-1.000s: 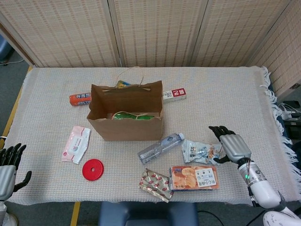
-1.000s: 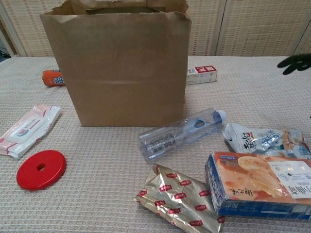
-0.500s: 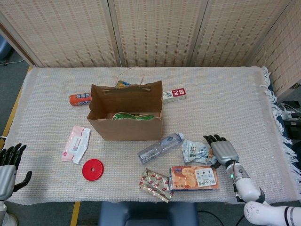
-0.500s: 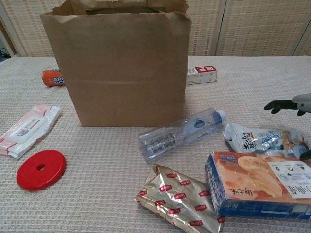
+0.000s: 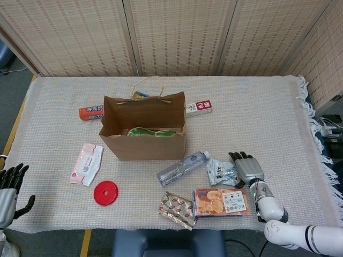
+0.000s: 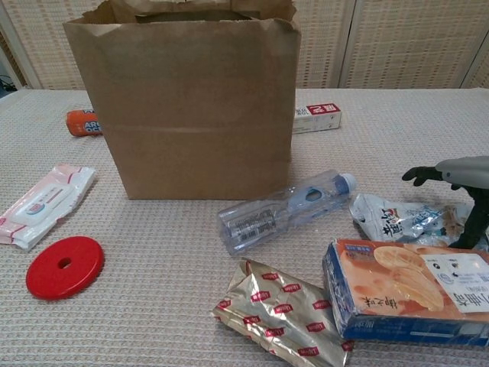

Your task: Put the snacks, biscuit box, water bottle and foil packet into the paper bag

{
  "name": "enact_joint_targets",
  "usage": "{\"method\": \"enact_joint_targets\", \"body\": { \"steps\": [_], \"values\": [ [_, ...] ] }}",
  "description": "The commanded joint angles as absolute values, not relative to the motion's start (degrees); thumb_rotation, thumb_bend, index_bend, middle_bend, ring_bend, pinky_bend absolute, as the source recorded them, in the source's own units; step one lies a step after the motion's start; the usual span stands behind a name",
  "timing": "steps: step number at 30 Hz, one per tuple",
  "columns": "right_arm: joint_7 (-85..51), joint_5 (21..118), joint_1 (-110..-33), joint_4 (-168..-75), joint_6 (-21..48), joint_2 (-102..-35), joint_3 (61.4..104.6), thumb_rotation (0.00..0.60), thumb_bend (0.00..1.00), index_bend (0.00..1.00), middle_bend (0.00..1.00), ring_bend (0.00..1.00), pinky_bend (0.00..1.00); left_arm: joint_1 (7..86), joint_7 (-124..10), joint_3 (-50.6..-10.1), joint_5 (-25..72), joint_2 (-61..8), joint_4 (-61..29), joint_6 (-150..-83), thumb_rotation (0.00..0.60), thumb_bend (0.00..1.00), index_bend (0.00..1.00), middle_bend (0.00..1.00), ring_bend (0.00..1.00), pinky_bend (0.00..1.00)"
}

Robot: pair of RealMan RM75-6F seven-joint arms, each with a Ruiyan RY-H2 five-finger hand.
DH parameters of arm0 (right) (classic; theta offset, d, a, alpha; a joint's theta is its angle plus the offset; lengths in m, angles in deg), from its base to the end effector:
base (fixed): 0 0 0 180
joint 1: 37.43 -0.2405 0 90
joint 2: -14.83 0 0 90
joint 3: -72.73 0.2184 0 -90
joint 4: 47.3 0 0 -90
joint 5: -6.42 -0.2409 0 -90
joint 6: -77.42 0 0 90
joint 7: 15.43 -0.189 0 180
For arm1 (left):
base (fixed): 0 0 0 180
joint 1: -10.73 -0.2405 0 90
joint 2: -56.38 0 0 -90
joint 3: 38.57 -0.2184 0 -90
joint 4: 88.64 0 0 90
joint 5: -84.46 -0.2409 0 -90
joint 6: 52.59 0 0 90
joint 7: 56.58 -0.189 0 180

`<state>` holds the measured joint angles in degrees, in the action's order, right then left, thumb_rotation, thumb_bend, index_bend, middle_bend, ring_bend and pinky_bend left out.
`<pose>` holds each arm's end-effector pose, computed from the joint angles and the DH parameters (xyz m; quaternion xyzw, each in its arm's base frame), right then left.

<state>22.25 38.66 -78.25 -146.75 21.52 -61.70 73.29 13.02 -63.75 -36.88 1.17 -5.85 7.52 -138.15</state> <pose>-0.2220 -0.3068 -0.0445 0.7184 -0.4867 0.1391 0.4772 -0.2972 0.2067 0.1178 -0.5928 -0.3875 -0.3356 0.6211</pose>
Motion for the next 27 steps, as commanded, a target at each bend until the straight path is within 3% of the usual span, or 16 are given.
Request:
{"method": "enact_joint_targets", "body": {
  "steps": [1, 4, 9, 12, 15, 21, 27],
  "values": [
    [22.57, 38.60, -78.68, -145.81, 21.30, -63.28, 73.08, 0.600, 0.00, 0.00, 0.06, 0.01, 0.15, 13.01, -63.75, -36.88, 1.19, -5.86, 7.52, -138.16, 0.600, 0.37, 0.00, 0.00, 0.00, 0.00],
    [22.21, 41.10, -78.40, -144.55, 19.77, -65.08, 73.02, 0.600, 0.01, 0.12, 0.12, 0.10, 0.26, 12.99, -63.63, -36.88, 1.27, -5.84, 7.56, -138.12, 0.600, 0.38, 0.00, 0.00, 0.00, 0.00],
    [21.12, 45.11, -77.40, -143.30, 18.16, -66.34, 72.55, 0.600, 0.25, 0.63, 0.50, 0.54, 0.66, 12.98, -63.33, -36.88, 1.41, -5.72, 7.63, -138.00, 0.600, 0.37, 0.00, 0.00, 0.00, 0.00],
    [21.06, 46.13, -77.01, -142.99, 17.67, -66.06, 72.32, 0.600, 0.35, 0.75, 0.59, 0.64, 0.77, 12.96, -63.20, -36.88, 1.33, -5.67, 7.68, -138.07, 0.600, 0.37, 0.00, 0.00, 0.00, 0.00],
    [19.88, 46.82, -76.48, -143.27, 17.41, -65.06, 72.76, 0.600, 0.40, 0.80, 0.62, 0.68, 0.82, 12.93, -63.13, -36.90, 1.28, -5.64, 7.70, -138.11, 0.600, 0.37, 0.00, 0.00, 0.00, 0.00],
    [15.31, 49.09, -75.32, -145.68, 16.78, -60.31, 75.17, 0.600, 0.42, 0.81, 0.63, 0.69, 0.82, 12.95, -63.29, -36.85, 1.39, -5.69, 7.73, -138.08, 0.600, 0.38, 0.00, 0.00, 0.00, 0.00],
    [7.65, 52.11, -73.86, -149.19, 14.58, -54.05, 80.47, 0.600, 0.42, 0.81, 0.63, 0.69, 0.82, 12.96, -63.50, -36.85, 1.52, -5.69, 7.90, -138.00, 0.600, 0.37, 0.00, 0.00, 0.00, 0.00]
  ]
}}
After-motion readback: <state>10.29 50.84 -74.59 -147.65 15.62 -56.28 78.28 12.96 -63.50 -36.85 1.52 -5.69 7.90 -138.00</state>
